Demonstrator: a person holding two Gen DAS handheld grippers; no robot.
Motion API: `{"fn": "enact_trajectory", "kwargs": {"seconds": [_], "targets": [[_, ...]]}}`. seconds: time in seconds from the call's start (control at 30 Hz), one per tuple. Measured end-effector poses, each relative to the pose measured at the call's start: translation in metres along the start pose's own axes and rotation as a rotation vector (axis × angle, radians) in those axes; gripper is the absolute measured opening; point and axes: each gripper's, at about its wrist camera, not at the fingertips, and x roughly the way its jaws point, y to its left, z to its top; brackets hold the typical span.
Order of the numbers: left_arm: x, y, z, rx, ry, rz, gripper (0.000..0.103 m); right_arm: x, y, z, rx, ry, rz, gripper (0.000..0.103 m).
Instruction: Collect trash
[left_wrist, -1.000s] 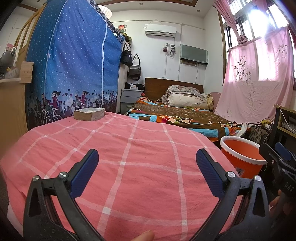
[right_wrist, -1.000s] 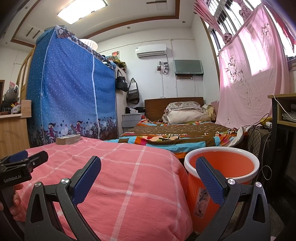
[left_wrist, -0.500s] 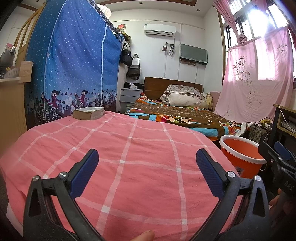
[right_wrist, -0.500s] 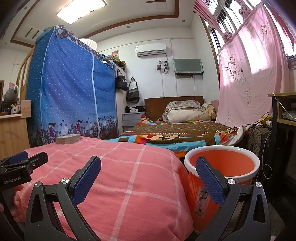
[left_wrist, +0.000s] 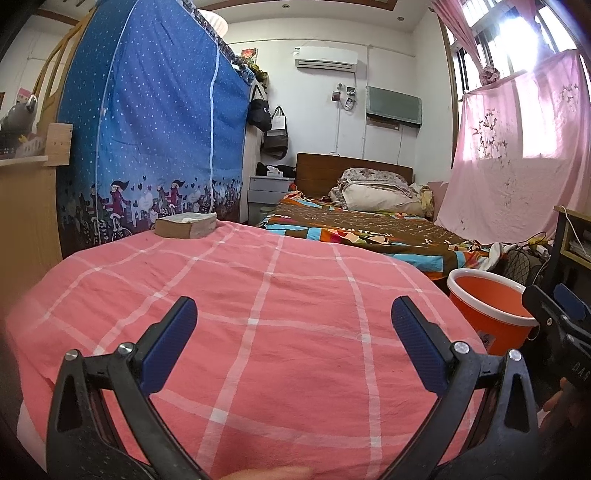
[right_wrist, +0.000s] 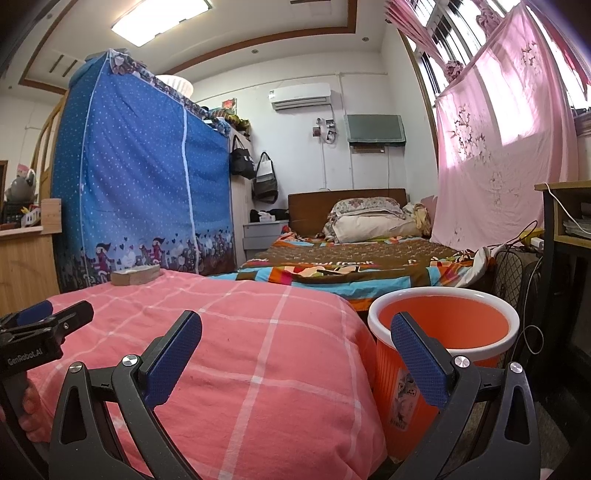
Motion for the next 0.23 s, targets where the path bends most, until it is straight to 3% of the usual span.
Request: {"fn": "enact_trajectory", "kwargs": {"seconds": [0.23], "targets": [[-0.0007,0.0012,0.0006,-0.007,0.0,0.002,0.103,0.0,0.0041,-0.0008,-0.002,0.006,0.002,0.103]]}}
